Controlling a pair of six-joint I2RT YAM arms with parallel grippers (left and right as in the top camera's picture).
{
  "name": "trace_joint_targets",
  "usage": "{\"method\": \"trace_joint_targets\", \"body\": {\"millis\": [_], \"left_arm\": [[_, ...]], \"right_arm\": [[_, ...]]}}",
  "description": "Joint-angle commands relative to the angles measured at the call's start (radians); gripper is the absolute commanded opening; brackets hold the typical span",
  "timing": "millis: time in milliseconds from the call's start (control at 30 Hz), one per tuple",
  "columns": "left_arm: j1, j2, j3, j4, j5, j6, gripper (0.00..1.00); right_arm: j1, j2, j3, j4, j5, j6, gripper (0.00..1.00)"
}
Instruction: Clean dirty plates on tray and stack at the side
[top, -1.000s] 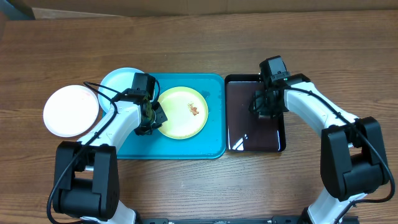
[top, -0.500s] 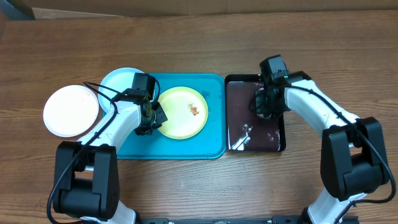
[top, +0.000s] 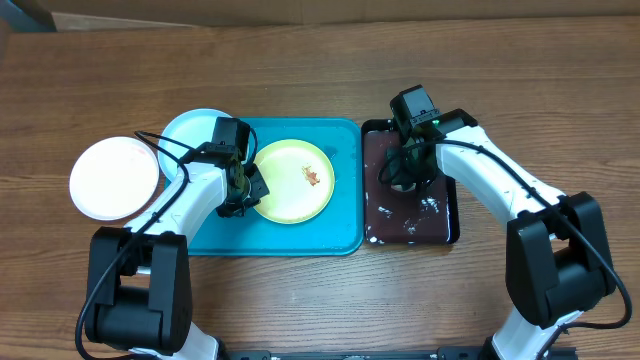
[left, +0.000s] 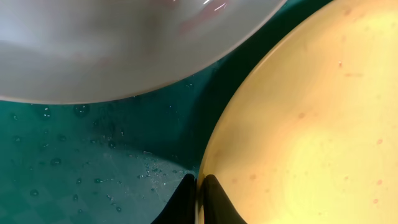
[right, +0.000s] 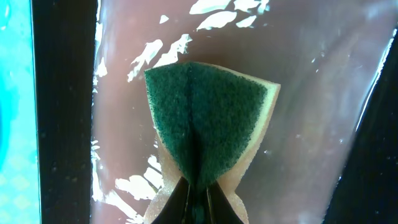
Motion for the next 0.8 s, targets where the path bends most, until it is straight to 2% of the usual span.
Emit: {"method": "trace_joint_targets", "body": {"millis": [0,367,400,433,567,633,767], "left_arm": [[0.003,0.011,-0.011,0.0,-0.003,0.023,0.1],[0.003,0.011,-0.011,0.004,-0.002,0.023,0.11],[0.003,0.011,-0.011,0.004,-0.002,0.023,0.11],[0.003,0.011,-0.011,0.005,-0.002,0.023,0.11],[0.003,0.011,-0.011,0.004,0.002,0.023,0.11],[0.003,0.011,-0.011,0.004,0.002,0.024,0.11],[0.003,0.011,-0.011,0.004,0.002,0.023,0.11]], "right_arm": [[0.002,-0.03,0.016,0.002,0.007,0.015,0.04],[0.002,-0.029,-0.09,0.036,0.007,0.015,0.06],[0.002,-0.029,-0.09,0.035,0.007,0.015,0.1],[0.002,-0.029,-0.09,0.037,0.007,0.015,0.19],[0.002,-0.03,-0.087,0.062,0.007,0.015,0.61],[0.001,-0.03,-0.087,0.083,0.007,0.015,0.72],[0.001,-0.029,-0.088,0.114,0.007,0.015,0.73]]}}
